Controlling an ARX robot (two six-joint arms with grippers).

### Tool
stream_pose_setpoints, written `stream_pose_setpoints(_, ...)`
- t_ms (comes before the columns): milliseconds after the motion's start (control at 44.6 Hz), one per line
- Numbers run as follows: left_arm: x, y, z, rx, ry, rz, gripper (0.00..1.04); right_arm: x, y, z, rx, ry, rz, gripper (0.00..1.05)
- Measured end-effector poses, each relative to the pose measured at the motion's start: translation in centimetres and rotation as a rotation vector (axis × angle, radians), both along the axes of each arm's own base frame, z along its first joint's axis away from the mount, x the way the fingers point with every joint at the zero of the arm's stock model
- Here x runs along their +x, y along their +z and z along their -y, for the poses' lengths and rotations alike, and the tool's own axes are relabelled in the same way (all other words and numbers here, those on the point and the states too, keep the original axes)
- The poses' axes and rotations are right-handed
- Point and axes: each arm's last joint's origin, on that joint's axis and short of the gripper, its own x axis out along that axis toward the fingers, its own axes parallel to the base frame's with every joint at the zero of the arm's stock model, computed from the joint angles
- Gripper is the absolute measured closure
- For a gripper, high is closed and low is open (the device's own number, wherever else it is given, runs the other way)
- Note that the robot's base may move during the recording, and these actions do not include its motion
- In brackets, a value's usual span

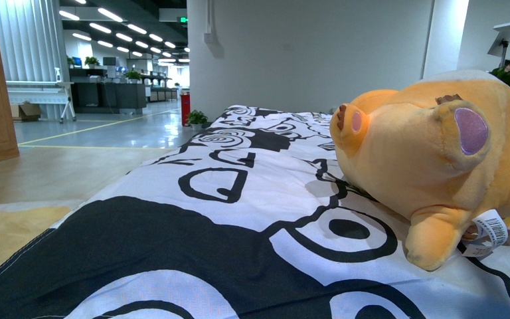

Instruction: Put away toys

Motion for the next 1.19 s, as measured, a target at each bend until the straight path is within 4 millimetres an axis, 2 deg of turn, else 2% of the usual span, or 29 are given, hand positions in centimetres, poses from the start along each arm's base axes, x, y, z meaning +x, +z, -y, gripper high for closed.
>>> stream_pose_setpoints(67, 0.0, 0.0, 0.0, 0.0, 0.0, 0.0, 0.06, 2.2, 0.3, -0.8, -0.028, -0.02, -0.02, 0.06)
stream_pose_setpoints(269, 0.0, 0.0, 0.0, 0.0, 0.0, 0.0, 0.06, 6.2, -0.4, -1.3, -0.09, -0.11, -0.084, 0.06)
stream_pose_setpoints(381, 0.0, 0.0, 0.0, 0.0, 0.0, 0.0, 0.06, 8.0, -0.7, -1.3, -0.112, -0.157, -0.113, 0.06)
stream_pose_setpoints(493, 0.0, 0.0, 0.0, 0.0, 0.0, 0.0, 0.06, 8.9, -1.0, -1.3, -0.121, -0.164, -0.145, 0.06)
stream_pose_setpoints(695, 0.0, 0.0, 0.0, 0.0, 0.0, 0.0, 0.06, 8.8, -2.0, -2.4, -0.099, -0.108, -0.201, 0.06)
stream_pose_setpoints(875, 0.0, 0.0, 0.0, 0.0, 0.0, 0.0, 0.06, 7.9, -4.2, -4.5, -0.113, -0.021, -0.259, 0.06)
stream_pose_setpoints(987, 0.0, 0.0, 0.0, 0.0, 0.0, 0.0, 0.06, 7.5, -5.0, -5.8, -0.129, 0.006, -0.262, 0.06)
stream_pose_setpoints(1189, 0.0, 0.0, 0.0, 0.0, 0.0, 0.0, 0.06, 7.1, -5.9, -6.8, -0.168, 0.018, -0.246, 0.06)
